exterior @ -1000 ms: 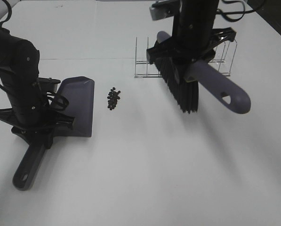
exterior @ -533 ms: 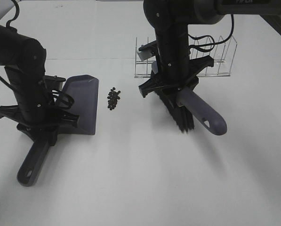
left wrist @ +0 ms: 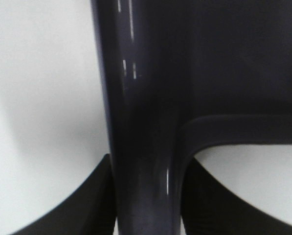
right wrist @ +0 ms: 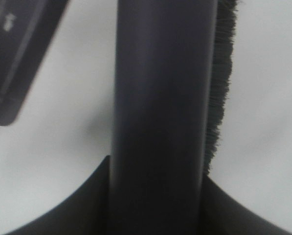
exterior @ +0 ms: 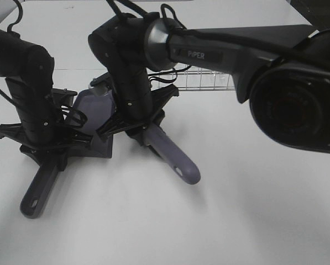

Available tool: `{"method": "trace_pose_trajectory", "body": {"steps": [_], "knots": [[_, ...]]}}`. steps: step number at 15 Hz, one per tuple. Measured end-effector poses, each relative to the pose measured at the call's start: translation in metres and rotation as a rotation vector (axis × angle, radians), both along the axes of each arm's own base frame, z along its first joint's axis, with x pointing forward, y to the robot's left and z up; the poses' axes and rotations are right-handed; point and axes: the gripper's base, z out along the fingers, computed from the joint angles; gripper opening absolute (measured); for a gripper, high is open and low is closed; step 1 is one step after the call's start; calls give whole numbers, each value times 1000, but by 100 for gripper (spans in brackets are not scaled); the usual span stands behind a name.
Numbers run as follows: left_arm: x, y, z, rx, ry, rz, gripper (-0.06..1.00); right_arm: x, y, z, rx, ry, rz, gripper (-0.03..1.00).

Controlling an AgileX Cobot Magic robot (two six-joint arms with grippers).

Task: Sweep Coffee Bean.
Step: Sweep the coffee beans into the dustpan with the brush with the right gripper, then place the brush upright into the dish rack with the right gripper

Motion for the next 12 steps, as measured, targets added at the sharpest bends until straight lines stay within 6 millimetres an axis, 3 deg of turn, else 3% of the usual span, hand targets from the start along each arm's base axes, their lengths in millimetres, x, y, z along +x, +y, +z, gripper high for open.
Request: {"method": "trace_pose_trajectory", "body": {"steps": [2,5,8,12], "knots": [[0,0,0,0,0,-1,35,-5,14,0,43,11,21,30],[0,0,0,0,0,-4,35,-11,34,18,144,13,42,30],[0,0,0,0,0,-4,35,-11,40,32,190,-6,46,30],[0,0,0,-1,0,-7,35,0,22,93,106,-243,90,30]]}}
